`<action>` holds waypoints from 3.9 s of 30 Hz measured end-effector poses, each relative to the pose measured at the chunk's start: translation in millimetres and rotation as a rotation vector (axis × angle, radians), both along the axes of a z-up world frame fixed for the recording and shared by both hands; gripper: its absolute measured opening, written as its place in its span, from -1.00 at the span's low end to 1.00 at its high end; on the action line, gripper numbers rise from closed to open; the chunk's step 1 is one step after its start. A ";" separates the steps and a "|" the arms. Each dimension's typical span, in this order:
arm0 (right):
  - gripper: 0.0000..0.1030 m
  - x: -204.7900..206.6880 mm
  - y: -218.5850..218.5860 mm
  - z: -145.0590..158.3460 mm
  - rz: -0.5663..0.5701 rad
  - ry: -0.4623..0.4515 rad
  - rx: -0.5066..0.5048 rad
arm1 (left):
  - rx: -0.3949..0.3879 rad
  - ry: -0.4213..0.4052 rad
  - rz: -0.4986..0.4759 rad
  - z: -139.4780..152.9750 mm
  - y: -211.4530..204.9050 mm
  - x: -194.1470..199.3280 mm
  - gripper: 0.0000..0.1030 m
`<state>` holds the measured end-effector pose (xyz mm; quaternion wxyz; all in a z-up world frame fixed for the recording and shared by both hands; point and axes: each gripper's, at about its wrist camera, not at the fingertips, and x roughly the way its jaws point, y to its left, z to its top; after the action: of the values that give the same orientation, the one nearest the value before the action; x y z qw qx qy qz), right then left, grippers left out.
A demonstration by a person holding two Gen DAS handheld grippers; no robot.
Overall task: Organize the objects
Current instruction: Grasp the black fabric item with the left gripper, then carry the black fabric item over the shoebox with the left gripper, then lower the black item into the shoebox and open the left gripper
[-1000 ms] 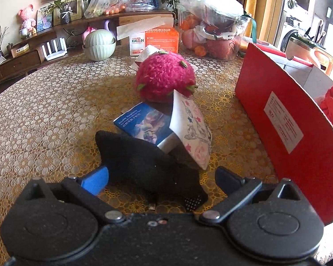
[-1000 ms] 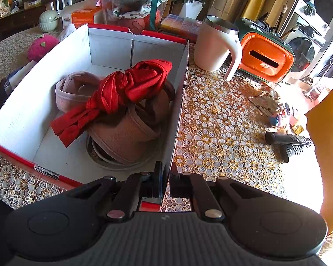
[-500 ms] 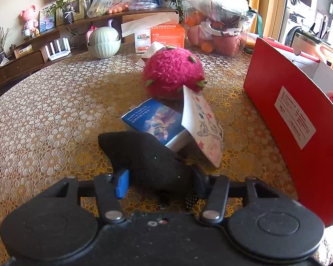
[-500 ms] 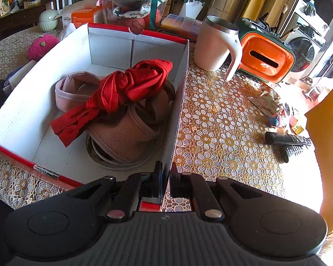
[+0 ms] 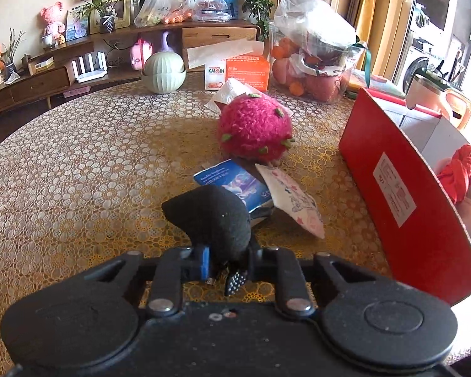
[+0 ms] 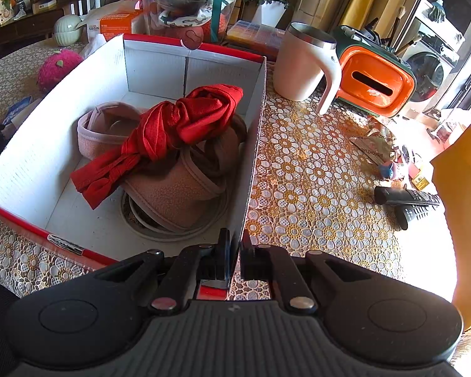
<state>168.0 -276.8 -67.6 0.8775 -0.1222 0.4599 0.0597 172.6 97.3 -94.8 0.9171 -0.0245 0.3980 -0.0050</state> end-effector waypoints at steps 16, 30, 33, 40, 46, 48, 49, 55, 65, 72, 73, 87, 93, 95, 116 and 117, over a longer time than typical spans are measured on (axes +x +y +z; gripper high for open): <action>-0.88 -0.1 1.0 -0.1 0.000 0.000 -0.002 | -0.102 -0.113 -0.161 69.9 -34.8 -25.0 -0.64; -0.88 0.0 1.5 -0.2 0.000 0.001 -0.003 | -0.096 -0.160 -0.370 90.2 -113.0 -16.4 -0.64; -0.88 0.0 1.8 -0.2 -0.001 0.001 -0.004 | -0.080 -0.160 -0.404 89.7 -129.7 -11.0 -0.64; -0.88 0.0 1.8 -0.1 -0.001 0.001 -0.004 | -0.029 -0.146 -0.467 79.1 -166.4 7.4 -0.64; -0.88 -0.7 -0.7 0.3 0.003 0.000 -0.005 | 0.021 -0.122 -0.498 65.1 -190.3 27.2 -0.63; -0.88 -0.7 -0.8 0.3 0.003 -0.001 -0.005 | 0.028 -0.102 -0.508 60.1 -196.5 34.4 -0.63; -0.88 -0.8 -1.1 0.3 0.003 -0.001 -0.005 | 0.027 -0.089 -0.511 57.3 -199.5 38.0 -0.63; -0.88 -0.1 2.1 0.8 0.010 0.002 -0.007 | 0.091 -0.058 -0.535 43.1 -216.0 55.1 -0.63; -0.88 2.0 5.1 0.1 0.010 0.003 -0.007 | 0.194 0.007 -0.540 20.7 -230.6 77.7 -0.61; -0.88 2.0 5.4 -0.3 0.010 0.003 -0.006 | 0.210 0.100 -0.559 7.1 -238.2 86.7 -0.57; -0.87 2.0 5.6 -0.3 0.009 0.003 -0.006 | 0.211 0.107 -0.564 6.1 -239.3 87.1 -0.57; -0.88 2.1 5.3 -0.3 0.010 0.003 -0.006 | 0.235 0.094 -0.601 7.2 -241.6 76.4 0.14; -0.88 1.3 5.9 -0.2 0.009 0.003 -0.007 | 0.197 0.056 -0.630 19.1 -238.3 64.6 0.37; -0.88 1.0 6.0 -0.4 0.008 0.003 -0.007 | 0.176 0.044 -0.635 23.9 -236.6 60.6 0.41; -0.88 -1.1 7.6 -0.5 0.005 0.004 -0.011 | -0.023 -0.065 -0.553 81.5 -174.9 22.6 0.71; -0.88 -1.1 7.5 -0.5 0.004 0.004 -0.011 | -0.028 -0.068 -0.541 83.4 -169.9 21.9 0.74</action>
<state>166.9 -269.3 -68.1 0.8758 -0.1278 0.4616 0.0595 194.5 -72.6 -11.4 0.8948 0.0702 0.3590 -0.2560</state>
